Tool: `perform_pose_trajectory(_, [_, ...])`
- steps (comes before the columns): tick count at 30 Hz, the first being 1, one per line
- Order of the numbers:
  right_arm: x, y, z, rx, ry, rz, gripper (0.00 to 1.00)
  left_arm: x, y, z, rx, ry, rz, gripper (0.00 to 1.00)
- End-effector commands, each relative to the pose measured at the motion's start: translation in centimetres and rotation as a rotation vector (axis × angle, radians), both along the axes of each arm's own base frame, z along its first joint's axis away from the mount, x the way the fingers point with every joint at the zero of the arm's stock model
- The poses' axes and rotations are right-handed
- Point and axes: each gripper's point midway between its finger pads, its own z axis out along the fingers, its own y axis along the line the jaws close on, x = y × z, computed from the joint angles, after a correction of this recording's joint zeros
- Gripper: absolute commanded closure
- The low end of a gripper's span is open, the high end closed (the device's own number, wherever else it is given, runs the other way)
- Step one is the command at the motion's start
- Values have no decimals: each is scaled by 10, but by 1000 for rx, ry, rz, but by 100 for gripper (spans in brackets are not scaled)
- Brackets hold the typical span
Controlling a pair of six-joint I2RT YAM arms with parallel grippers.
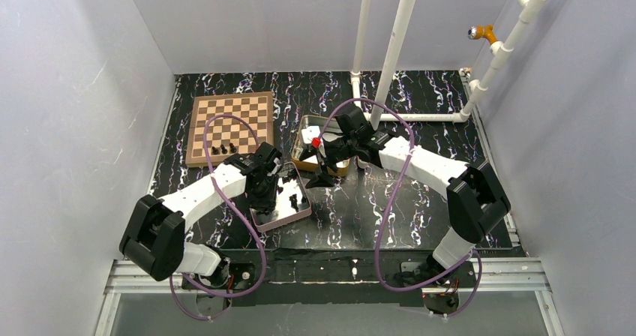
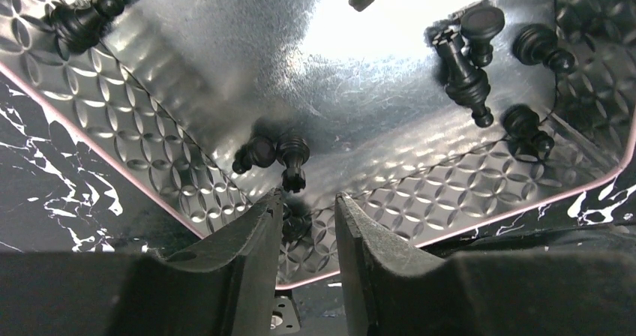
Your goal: Set up the chess pieces on the board
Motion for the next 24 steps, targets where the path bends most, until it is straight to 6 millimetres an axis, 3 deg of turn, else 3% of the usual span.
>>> perform_pose_trajectory(1, [-1,-1,19,46,-36,0,6,4,6,-6,48,-11,7,72])
perform_pose_trajectory(17, [-1,-2,19,45,-40,-4,6,5,10,-17,80,-4,22,78])
perform_pose_trajectory(24, [-1,-2,20,48,-42,-4,6,5,12,-18,90,-2,23,86])
